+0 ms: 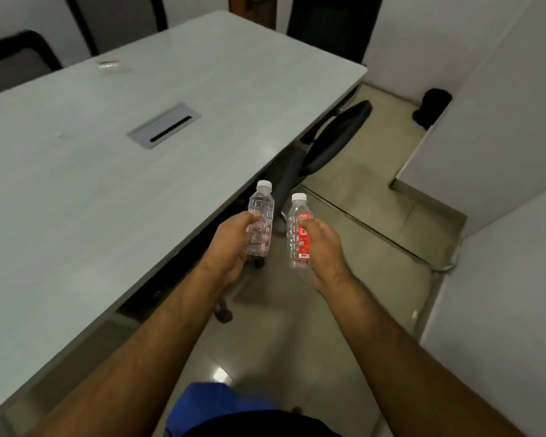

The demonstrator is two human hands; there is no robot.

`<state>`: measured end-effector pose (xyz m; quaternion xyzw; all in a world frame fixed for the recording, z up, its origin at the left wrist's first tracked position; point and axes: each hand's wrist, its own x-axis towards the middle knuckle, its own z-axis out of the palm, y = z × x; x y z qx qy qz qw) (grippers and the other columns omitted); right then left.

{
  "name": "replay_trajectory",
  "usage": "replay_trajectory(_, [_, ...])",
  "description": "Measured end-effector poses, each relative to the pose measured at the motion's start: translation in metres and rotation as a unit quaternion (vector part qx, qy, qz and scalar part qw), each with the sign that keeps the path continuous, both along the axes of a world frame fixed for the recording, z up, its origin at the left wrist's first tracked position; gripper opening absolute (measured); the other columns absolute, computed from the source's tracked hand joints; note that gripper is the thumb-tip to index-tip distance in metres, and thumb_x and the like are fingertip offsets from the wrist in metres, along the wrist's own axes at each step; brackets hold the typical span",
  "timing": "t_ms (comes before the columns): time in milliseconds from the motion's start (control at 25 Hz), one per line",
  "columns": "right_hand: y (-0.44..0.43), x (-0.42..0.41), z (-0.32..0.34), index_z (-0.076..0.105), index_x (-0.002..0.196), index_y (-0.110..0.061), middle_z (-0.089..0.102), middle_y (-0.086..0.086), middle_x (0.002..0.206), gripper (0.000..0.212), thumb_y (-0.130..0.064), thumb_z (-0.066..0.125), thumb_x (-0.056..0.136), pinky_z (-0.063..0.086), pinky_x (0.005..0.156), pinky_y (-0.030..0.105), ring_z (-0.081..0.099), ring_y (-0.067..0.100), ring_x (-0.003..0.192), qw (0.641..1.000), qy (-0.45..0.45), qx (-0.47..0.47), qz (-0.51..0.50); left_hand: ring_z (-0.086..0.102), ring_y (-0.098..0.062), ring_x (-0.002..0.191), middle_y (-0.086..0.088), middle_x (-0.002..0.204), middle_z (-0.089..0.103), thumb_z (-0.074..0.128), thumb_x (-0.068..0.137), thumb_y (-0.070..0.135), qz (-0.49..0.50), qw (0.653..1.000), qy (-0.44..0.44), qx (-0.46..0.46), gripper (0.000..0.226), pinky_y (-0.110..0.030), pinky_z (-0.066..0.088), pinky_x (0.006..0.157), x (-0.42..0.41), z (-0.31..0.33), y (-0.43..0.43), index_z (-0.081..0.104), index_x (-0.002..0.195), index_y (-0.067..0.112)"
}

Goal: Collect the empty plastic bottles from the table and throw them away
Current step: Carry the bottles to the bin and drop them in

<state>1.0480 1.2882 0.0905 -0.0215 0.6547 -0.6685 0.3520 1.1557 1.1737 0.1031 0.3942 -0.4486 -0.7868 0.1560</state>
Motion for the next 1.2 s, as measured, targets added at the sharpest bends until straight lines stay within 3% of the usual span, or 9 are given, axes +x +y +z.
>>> replay_trajectory(160, [0.025, -0.104, -0.003, 0.067, 0.101, -0.011, 0.068, 0.005, 0.076, 0.013, -0.021, 0.062, 0.094, 0.053, 0.054, 0.028, 0.065, 0.017, 0.061, 0.999, -0.002, -0.011, -0.037, 0.066, -0.022, 0.069, -0.014, 0.086, 0.069, 0.047, 0.096, 0.024, -0.030, 0.999, -0.013, 0.000, 0.019, -0.034, 0.051, 0.061, -0.108, 0.016, 0.023, 0.061, 0.102, 0.013])
replay_trajectory(360, [0.015, -0.246, -0.015, 0.067, 0.114, -0.012, 0.073, 0.006, 0.090, 0.026, -0.027, 0.067, 0.093, 0.056, 0.061, 0.030, 0.070, 0.019, 0.075, 0.996, -0.009, -0.010, -0.093, 0.064, -0.020, 0.074, -0.011, 0.093, 0.065, 0.061, 0.092, 0.032, -0.131, 0.991, 0.027, -0.014, 0.035, -0.030, 0.052, 0.055, -0.261, 0.006, 0.000, 0.063, 0.118, 0.009])
replay_trajectory(480, [-0.003, -0.349, -0.013, 0.062, 0.124, -0.014, 0.073, 0.006, 0.099, 0.037, -0.031, 0.069, 0.092, 0.057, 0.062, 0.032, 0.071, 0.019, 0.079, 0.991, -0.002, 0.029, -0.131, 0.064, -0.019, 0.077, -0.007, 0.095, 0.064, 0.068, 0.089, 0.025, -0.157, 0.987, 0.033, -0.020, 0.035, -0.031, 0.055, 0.062, -0.373, 0.004, -0.028, 0.059, 0.120, 0.011])
replay_trajectory(600, [-0.023, -0.448, -0.002, 0.058, 0.128, -0.020, 0.072, 0.007, 0.111, 0.043, -0.036, 0.071, 0.090, 0.062, 0.074, 0.043, 0.073, 0.026, 0.093, 0.985, -0.005, 0.049, -0.163, 0.066, -0.017, 0.080, -0.008, 0.097, 0.066, 0.068, 0.088, 0.025, -0.168, 0.985, 0.024, -0.043, 0.032, -0.028, 0.055, 0.062, -0.482, 0.010, -0.053, 0.059, 0.117, 0.014])
replay_trajectory(800, [-0.048, -0.591, -0.002, 0.062, 0.125, -0.016, 0.074, 0.011, 0.112, 0.037, -0.033, 0.068, 0.093, 0.061, 0.084, 0.049, 0.073, 0.029, 0.097, 0.980, -0.005, 0.036, -0.195, 0.068, -0.018, 0.080, -0.010, 0.093, 0.072, 0.065, 0.089, 0.027, -0.226, 0.971, -0.012, -0.082, 0.026, -0.029, 0.052, 0.063, -0.640, 0.005, -0.085, 0.067, 0.107, 0.009])
replay_trajectory(1080, [-0.091, -0.854, -0.033, 0.061, 0.127, -0.015, 0.070, 0.005, 0.109, 0.037, -0.031, 0.067, 0.094, 0.059, 0.072, 0.033, 0.069, 0.020, 0.092, 0.982, -0.009, 0.034, -0.185, 0.068, -0.019, 0.084, -0.008, 0.096, 0.070, 0.064, 0.090, 0.027, -0.171, 0.977, -0.083, -0.098, 0.010, -0.030, 0.054, 0.065, -0.901, -0.018, -0.129, 0.064, 0.093, 0.018])
replay_trajectory(1200, [-0.114, -0.957, -0.023, 0.062, 0.131, -0.016, 0.070, 0.008, 0.117, 0.040, -0.033, 0.065, 0.095, 0.060, 0.083, 0.041, 0.070, 0.025, 0.100, 0.987, -0.007, 0.040, -0.155, 0.070, -0.027, 0.091, -0.016, 0.105, 0.070, 0.063, 0.091, 0.021, -0.174, 0.976, -0.088, -0.098, 0.011, -0.036, 0.059, 0.072, -0.998, -0.012, -0.152, 0.064, 0.098, 0.014])
